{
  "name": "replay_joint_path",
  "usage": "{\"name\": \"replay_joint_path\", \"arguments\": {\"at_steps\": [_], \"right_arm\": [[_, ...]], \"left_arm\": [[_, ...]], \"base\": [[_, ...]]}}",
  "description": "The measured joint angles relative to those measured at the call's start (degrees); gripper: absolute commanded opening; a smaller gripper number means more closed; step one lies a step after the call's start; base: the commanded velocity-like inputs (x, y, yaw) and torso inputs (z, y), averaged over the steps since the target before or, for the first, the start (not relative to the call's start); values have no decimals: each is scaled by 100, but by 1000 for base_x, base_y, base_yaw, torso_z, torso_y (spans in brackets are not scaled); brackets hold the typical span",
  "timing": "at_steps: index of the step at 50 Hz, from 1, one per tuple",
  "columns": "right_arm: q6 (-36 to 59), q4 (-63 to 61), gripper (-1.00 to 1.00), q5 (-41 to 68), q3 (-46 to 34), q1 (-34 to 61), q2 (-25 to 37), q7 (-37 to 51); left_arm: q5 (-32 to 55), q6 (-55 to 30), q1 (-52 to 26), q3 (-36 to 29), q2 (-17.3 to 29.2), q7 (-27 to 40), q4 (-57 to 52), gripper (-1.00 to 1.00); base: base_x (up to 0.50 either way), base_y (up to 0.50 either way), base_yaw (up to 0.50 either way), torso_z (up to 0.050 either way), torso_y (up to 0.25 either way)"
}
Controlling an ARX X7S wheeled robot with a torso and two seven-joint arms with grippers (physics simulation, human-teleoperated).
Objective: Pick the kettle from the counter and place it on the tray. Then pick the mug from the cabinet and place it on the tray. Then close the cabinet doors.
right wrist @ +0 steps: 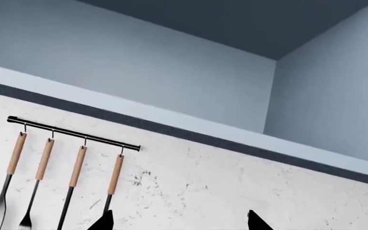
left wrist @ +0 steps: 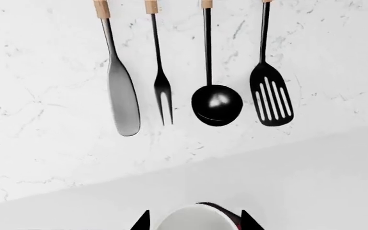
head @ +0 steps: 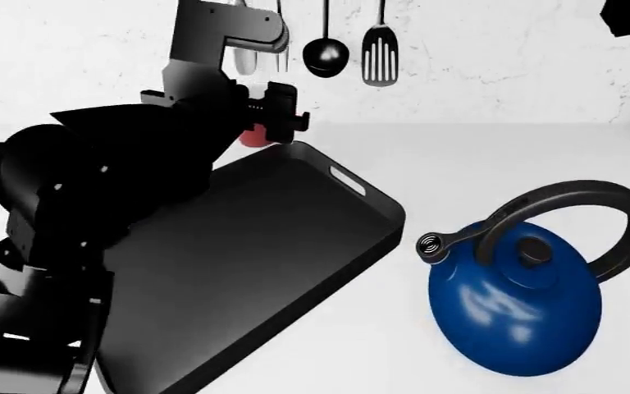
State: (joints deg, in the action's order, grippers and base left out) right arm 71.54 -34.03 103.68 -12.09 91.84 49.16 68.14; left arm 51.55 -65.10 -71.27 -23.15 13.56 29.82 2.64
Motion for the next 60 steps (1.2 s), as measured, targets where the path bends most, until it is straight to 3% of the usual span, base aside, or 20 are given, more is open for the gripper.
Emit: {"name": "replay_joint_path", "arguments": {"at_steps": [18,54,55,60], "right_arm": [[-67,-49,100,-144,20,-155,61,-122],[-238,-125,100,-661,12,-583,57,-467],[-241,-126,100,-670,9,-589,56,-472],[-262,-130,100,-714,-4,-621,51,-499]], "left_arm": [[-182,265,118,-468,-253,-153,261,-100],[-241,520,385,-852,-249,-353,632,-100],[-241,527,386,-855,-247,-359,644,100],[-239,569,375,-855,-238,-370,707,100]], "base": [[0,0,0,0,1],[0,0,0,0,0],[0,0,0,0,0],[0,0,0,0,0]]}}
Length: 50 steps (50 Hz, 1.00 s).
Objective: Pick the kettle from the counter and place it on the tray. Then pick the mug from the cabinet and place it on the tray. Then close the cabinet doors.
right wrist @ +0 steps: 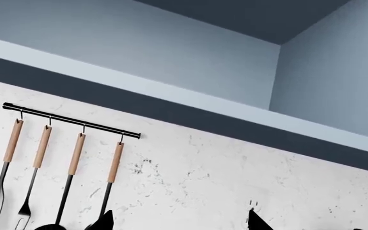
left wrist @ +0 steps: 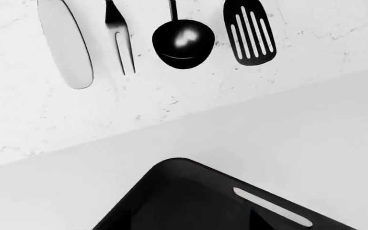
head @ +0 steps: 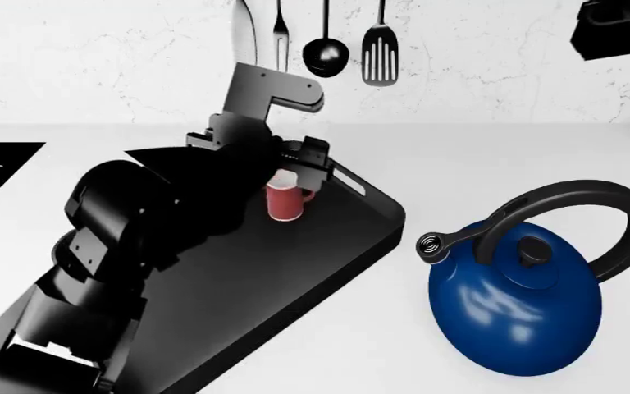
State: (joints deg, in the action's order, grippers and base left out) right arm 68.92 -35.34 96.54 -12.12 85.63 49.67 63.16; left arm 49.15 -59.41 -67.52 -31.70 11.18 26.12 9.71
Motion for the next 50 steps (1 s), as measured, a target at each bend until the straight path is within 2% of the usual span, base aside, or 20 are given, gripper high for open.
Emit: {"name": "replay_joint_path", "arguments": {"at_steps": [16,36,50], "right_arm": [[-58,-11,100,-91,-34,-73,-1,-56],[-169,-79,100,71,16,-145,118,33],[-232,-117,100,210,80,-169,262,89]], "left_arm": [[66,59,-85,46,67,-45,60,100],[1259,-854,-1085,828,772,-119,-1281,100],[2070,-1167,-1190,1058,1195,-532,-2277,100]], "base": [[0,0,0,0,1],[0,0,0,0,0],[0,0,0,0,0]]}}
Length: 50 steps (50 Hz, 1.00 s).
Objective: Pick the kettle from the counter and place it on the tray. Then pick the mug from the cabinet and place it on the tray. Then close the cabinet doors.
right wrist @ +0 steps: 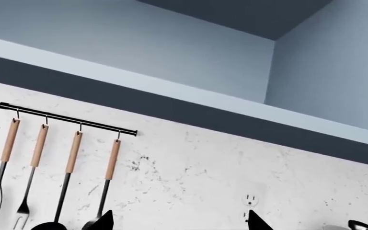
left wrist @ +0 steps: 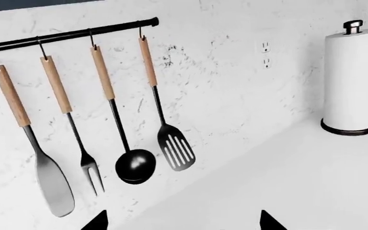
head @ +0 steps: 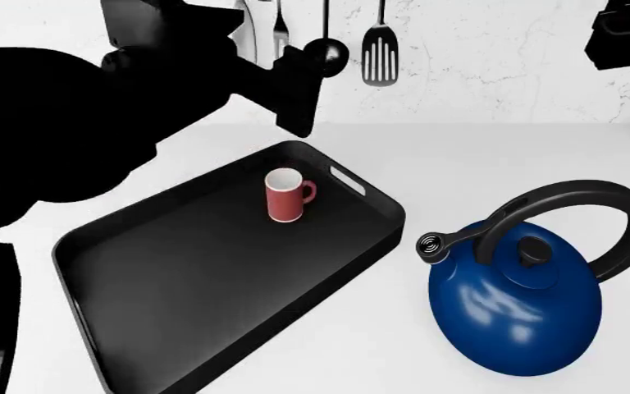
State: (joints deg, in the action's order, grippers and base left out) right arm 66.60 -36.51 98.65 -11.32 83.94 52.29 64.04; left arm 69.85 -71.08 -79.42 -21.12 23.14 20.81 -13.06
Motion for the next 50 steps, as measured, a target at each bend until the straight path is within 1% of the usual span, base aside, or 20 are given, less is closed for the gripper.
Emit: {"name": "replay_joint_path", "arguments": {"at_steps": [12,22,36,50], "right_arm": [[-66,-48,100,36,74,-87,115,-7],[-131,-97,100,21,157,-215,210,-51],[-213,-154,100,-7,249,-378,315,-103],[-270,-185,100,-24,288,-470,373,-126]], "left_arm": [[571,89,259,147,216,-549,-787,100],[1315,199,563,265,222,-865,-1313,100],[2054,232,796,233,191,-985,-1804,100],[2387,239,916,96,145,-974,-2104,100]], "base": [[0,0,0,0,0],[0,0,0,0,0],[0,0,0,0,0],[0,0,0,0,0]]}}
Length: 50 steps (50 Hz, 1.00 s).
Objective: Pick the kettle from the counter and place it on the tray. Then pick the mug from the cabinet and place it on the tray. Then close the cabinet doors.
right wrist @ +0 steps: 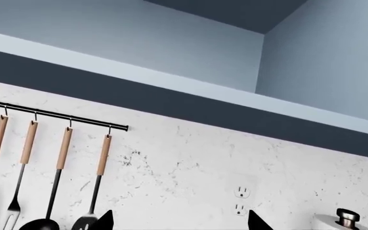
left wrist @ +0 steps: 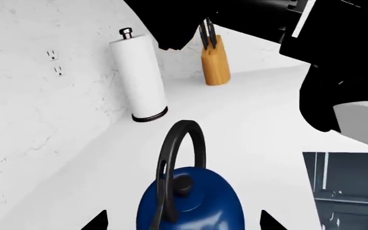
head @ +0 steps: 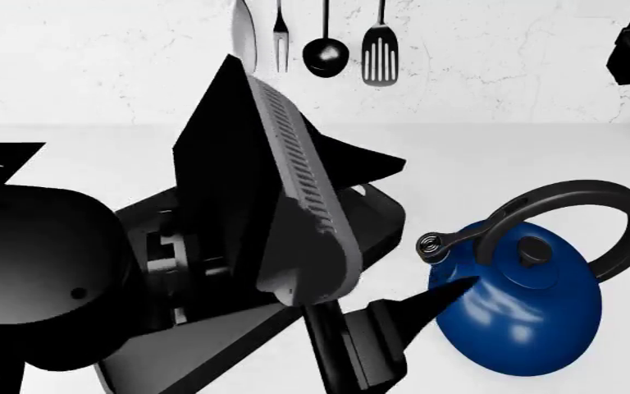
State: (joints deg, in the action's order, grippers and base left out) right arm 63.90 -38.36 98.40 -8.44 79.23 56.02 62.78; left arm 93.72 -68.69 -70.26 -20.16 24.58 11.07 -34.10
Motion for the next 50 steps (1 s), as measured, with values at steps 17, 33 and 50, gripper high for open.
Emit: {"name": "replay_joint_path", "arguments": {"at_steps": [17,33,50], "right_arm": [[-48,-5,100,-32,21,-59,61,-55],[-185,-83,100,-63,220,-334,246,-171],[-344,-175,100,-130,458,-714,415,-292]], "left_arm": [[-380,66,-128,-348,-421,-103,224,100],[-1163,244,-47,-910,-964,-302,561,100],[-2050,665,132,-1451,-1397,-681,1088,100]], "base": [[0,0,0,0,0],[0,0,0,0,0],[0,0,0,0,0]]}}
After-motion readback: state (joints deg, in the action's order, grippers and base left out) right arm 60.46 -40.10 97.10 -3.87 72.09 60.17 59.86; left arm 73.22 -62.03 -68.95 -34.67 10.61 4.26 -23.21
